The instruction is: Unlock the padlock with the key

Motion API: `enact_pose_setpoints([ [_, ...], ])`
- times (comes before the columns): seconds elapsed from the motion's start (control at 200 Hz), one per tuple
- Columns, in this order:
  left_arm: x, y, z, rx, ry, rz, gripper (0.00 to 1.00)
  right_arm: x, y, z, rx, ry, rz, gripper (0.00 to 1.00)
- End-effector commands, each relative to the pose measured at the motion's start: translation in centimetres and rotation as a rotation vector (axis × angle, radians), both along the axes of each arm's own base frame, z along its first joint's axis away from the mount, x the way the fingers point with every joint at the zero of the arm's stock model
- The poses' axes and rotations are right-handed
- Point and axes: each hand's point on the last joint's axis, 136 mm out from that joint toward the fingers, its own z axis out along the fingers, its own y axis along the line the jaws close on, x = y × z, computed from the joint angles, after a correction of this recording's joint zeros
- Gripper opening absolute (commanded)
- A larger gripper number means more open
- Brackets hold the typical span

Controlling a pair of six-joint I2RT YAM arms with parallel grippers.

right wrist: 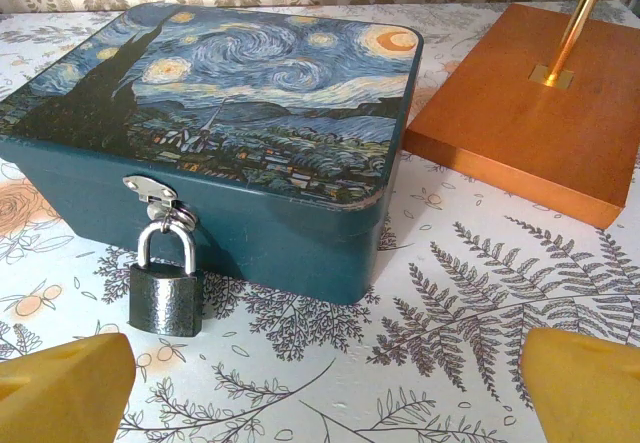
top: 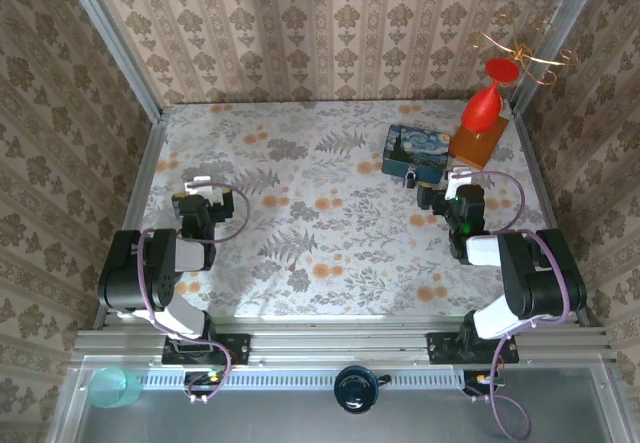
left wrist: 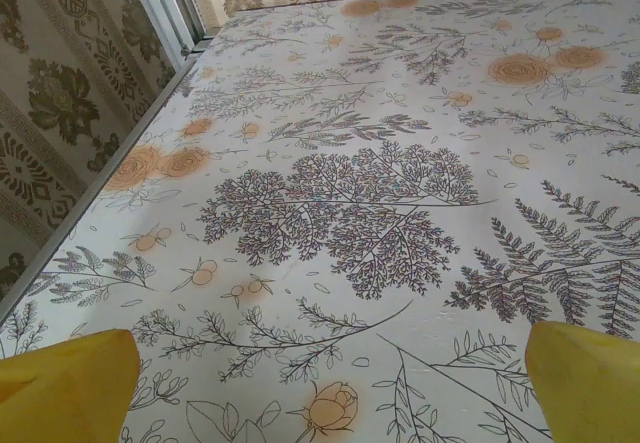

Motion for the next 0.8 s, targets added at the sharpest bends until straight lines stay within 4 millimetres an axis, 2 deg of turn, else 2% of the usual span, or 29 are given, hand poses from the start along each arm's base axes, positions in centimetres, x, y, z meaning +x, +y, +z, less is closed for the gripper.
enact_pose_setpoints([
  [0.0,0.7,-0.2,1.2,0.003,-0.029,-0.006,1.0,0.4,-0.2,0.5,-0.004,-0.017,-0.015,1.0],
  [0.51,0.7,-0.2,1.1,0.003,-0.028,-0.005,1.0,0.4,-0.1,0.5,-0.002,-0.017,-0.015,1.0],
  [0.6,0.6,-0.6,1.3,0.007,-0.034,-0.033,1.0,0.4,-0.1,0.5,-0.002,-0.015,-0.014,1.0],
  [0.795,-0.6,-2.5,3.8,0.049,-0.078,-0.11,1.0,0.4,-0.1,0.6,-0.003,-0.02,-0.012,1.0],
])
